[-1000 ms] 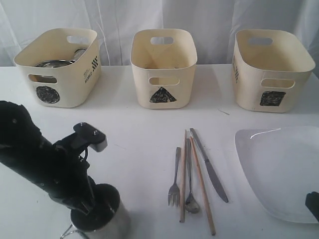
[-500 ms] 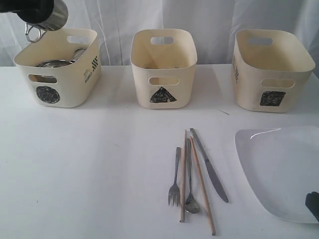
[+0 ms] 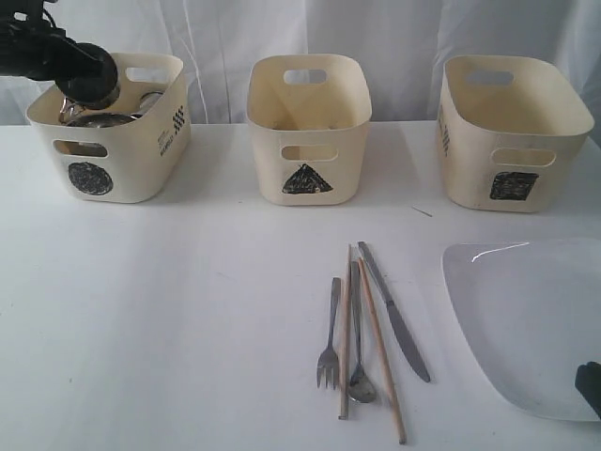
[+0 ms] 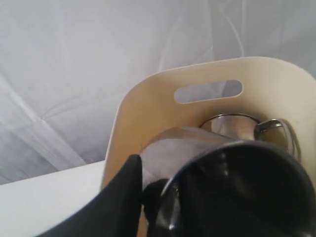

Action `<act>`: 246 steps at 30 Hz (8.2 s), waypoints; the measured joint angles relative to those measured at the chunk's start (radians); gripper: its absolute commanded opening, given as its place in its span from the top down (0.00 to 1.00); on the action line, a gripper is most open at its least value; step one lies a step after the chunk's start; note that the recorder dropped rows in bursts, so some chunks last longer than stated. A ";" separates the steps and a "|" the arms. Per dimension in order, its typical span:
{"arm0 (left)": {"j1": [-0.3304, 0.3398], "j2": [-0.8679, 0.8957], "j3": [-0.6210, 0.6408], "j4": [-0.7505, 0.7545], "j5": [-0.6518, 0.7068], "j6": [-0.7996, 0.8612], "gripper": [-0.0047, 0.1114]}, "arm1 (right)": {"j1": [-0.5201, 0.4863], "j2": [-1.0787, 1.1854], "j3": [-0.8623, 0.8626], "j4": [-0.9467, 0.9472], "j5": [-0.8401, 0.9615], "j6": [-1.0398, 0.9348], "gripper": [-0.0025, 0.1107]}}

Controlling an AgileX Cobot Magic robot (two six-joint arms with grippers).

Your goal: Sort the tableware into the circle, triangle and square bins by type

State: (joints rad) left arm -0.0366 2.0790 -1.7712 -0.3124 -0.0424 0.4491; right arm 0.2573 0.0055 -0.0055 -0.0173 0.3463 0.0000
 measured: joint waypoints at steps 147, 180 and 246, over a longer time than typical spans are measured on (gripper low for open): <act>-0.029 -2.075 1.768 0.126 0.175 -0.366 0.96 | 0.000 0.000 -0.121 0.151 -0.409 0.379 0.98; -0.029 -2.075 1.768 0.126 0.173 -0.366 0.96 | 0.141 1.396 -1.027 0.056 0.512 0.071 0.46; -0.029 -2.075 1.768 0.126 0.173 -0.366 0.96 | 0.260 1.955 -1.261 -0.113 0.353 0.475 0.98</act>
State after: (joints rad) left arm -0.0658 0.0041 -0.0035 -0.1865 0.1310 0.0833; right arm 0.5171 1.9601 -1.2662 -0.1305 0.6989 0.4754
